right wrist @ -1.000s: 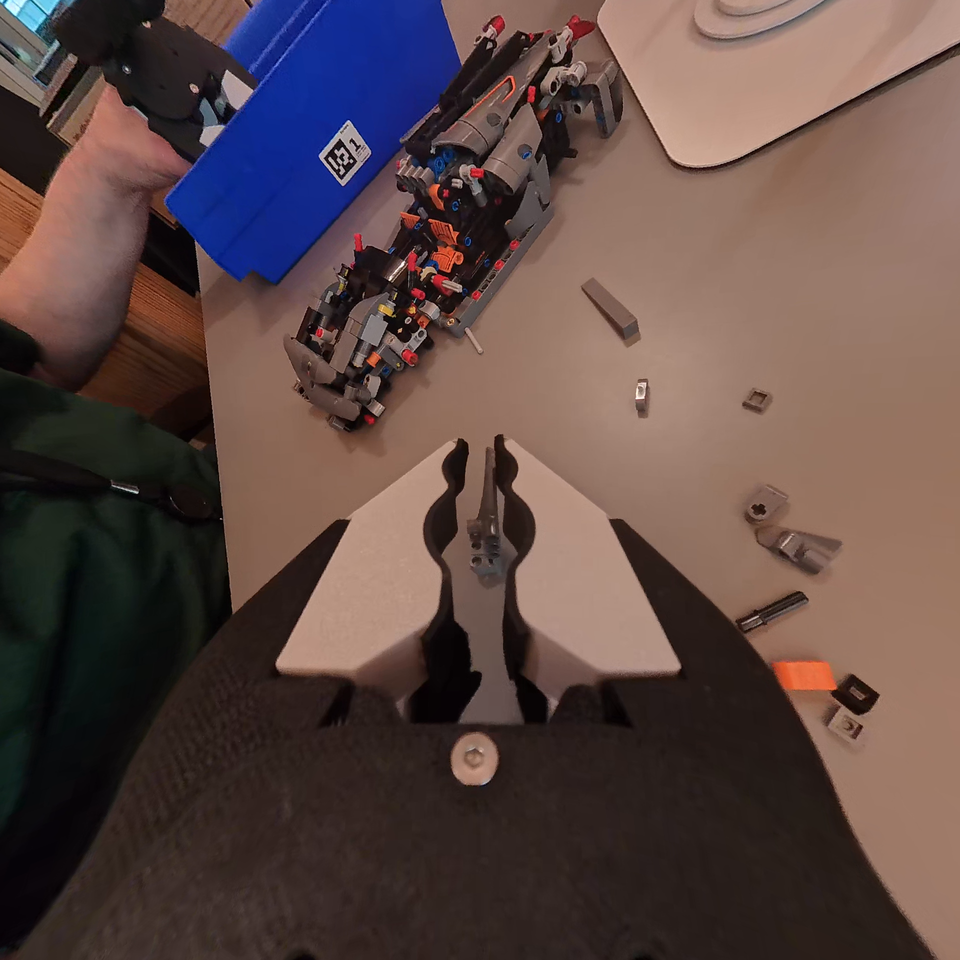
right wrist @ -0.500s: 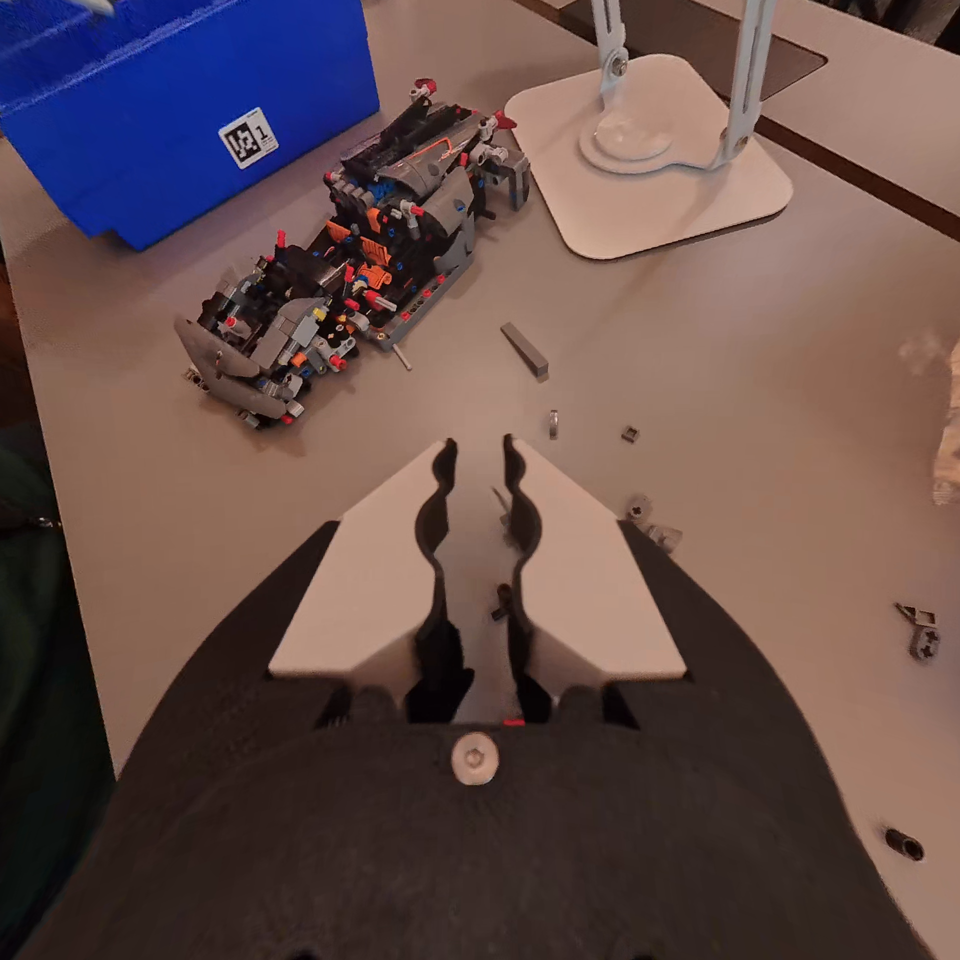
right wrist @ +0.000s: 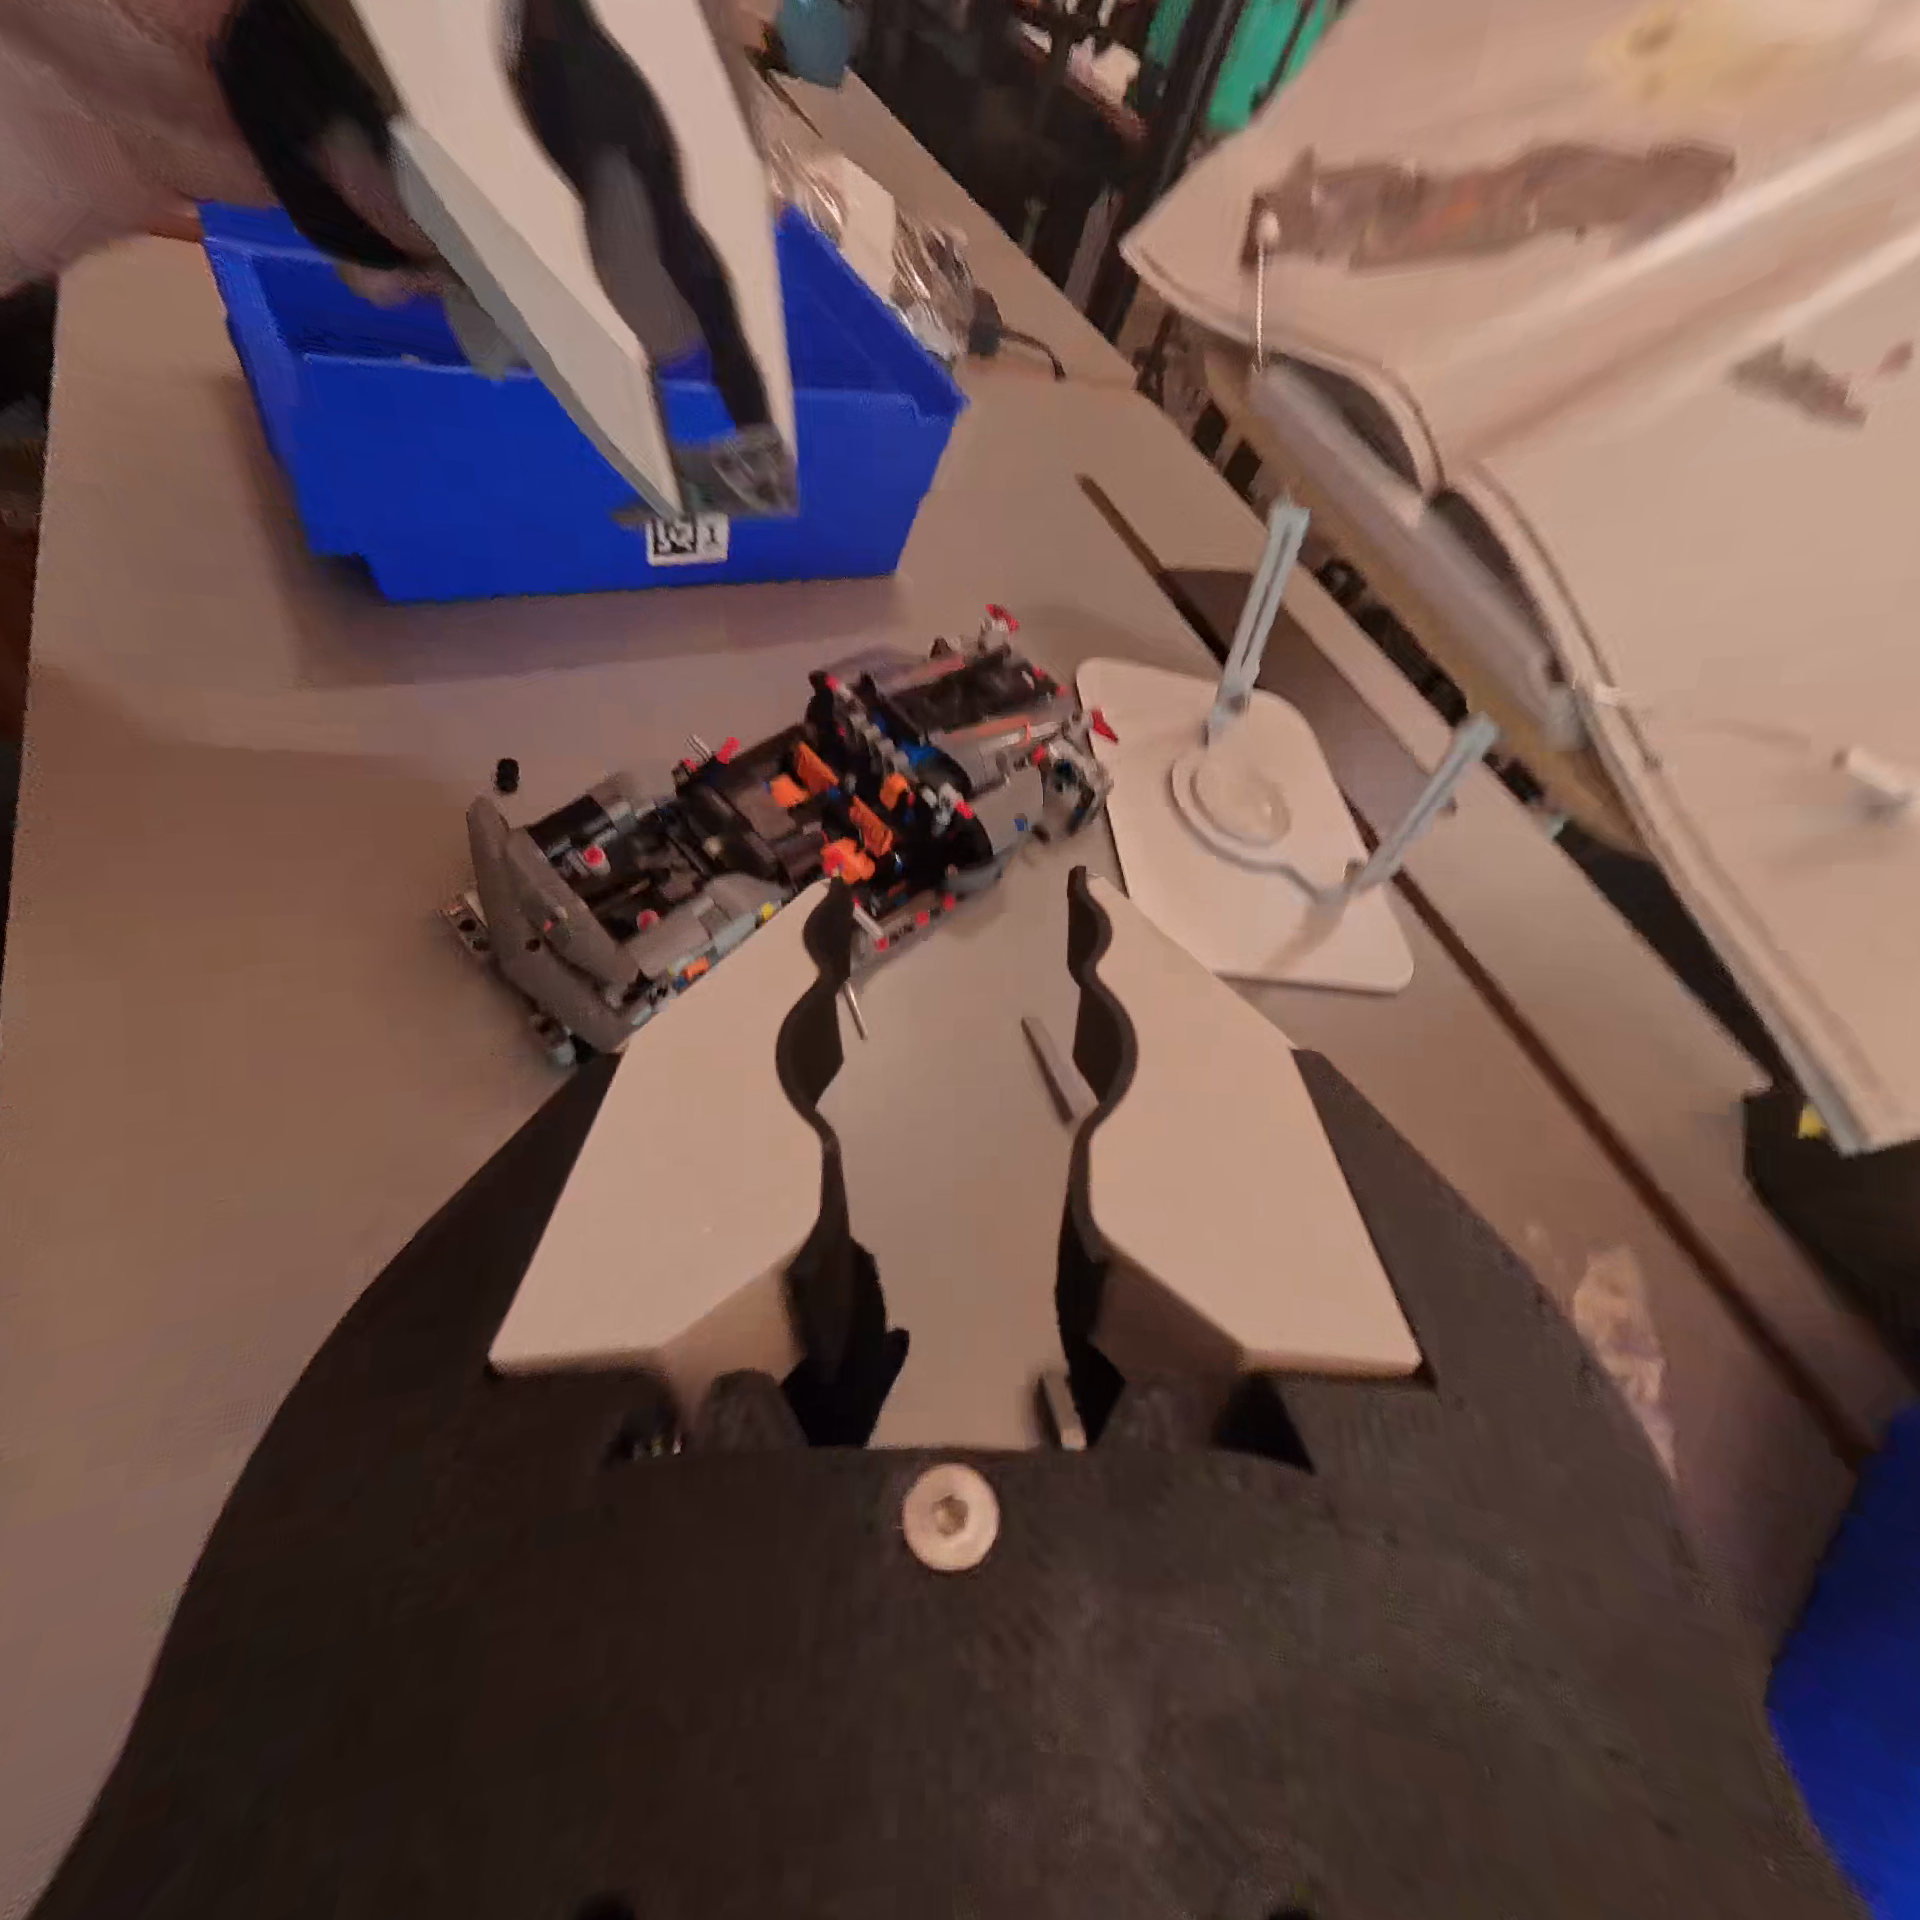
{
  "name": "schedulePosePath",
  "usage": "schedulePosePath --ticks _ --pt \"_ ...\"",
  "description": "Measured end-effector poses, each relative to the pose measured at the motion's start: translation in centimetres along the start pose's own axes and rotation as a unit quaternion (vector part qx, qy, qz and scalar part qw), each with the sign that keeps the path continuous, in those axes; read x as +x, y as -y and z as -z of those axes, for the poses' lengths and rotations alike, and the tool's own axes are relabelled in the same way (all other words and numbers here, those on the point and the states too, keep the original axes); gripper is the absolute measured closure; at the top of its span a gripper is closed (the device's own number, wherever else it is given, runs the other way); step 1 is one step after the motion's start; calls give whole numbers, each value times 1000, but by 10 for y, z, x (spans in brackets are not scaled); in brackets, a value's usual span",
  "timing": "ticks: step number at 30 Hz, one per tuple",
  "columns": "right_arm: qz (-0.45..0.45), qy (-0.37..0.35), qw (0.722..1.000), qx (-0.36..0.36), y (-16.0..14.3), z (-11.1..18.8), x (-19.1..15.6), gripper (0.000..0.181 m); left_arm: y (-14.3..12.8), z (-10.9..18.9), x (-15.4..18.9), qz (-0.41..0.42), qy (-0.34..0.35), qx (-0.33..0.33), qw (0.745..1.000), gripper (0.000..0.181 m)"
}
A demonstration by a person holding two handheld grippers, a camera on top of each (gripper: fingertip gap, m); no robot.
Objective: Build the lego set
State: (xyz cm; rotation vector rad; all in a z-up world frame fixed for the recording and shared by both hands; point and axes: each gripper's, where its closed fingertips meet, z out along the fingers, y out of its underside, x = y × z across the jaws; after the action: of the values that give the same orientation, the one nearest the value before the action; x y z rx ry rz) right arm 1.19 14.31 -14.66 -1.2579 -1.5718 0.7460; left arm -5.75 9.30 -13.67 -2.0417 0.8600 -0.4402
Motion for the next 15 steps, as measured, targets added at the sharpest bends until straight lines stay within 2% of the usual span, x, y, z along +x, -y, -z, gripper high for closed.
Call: schedulePosePath --ticks 4,7,11,13,15 --pt "32 -21 999 35 29 -2 -2 132 38 -16 6 35 -50 86 994 159" --pt "53 -47 995 69 44 -1 -1 132 65 -16 7 98 -105 175 974 159" --pt "124 -120 982 77 57 -1 3 132 89 -9 1 206 -198 293 912 158" --pt "159 -145 973 78 63 -2 -1 131 94 -5 -5 237 -219 338 884 159" --pt "140 -149 975 81 66 -8 -6 129 98 -2 -12 263 -222 380 859 159"
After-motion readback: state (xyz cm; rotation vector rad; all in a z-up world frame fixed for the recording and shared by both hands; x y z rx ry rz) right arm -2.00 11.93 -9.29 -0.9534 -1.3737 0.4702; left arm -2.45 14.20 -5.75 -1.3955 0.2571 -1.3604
